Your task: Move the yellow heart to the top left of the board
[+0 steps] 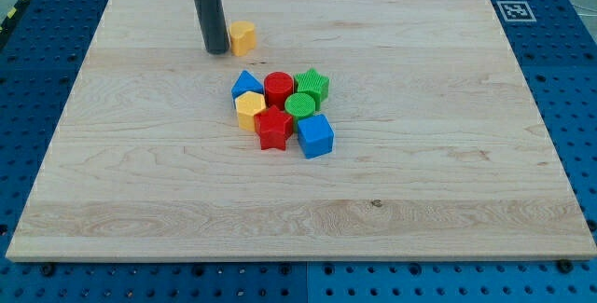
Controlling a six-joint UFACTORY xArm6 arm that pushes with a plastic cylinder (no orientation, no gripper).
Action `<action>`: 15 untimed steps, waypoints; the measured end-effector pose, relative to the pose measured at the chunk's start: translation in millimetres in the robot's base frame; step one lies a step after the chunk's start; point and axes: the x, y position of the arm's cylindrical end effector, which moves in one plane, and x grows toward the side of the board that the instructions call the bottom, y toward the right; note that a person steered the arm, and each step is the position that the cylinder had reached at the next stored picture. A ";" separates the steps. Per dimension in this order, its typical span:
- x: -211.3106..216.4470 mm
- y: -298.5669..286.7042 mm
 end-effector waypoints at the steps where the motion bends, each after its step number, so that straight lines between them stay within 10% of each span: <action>1: 41.1 2.0; 4: -7.3 80.0; 15: -83.3 -40.0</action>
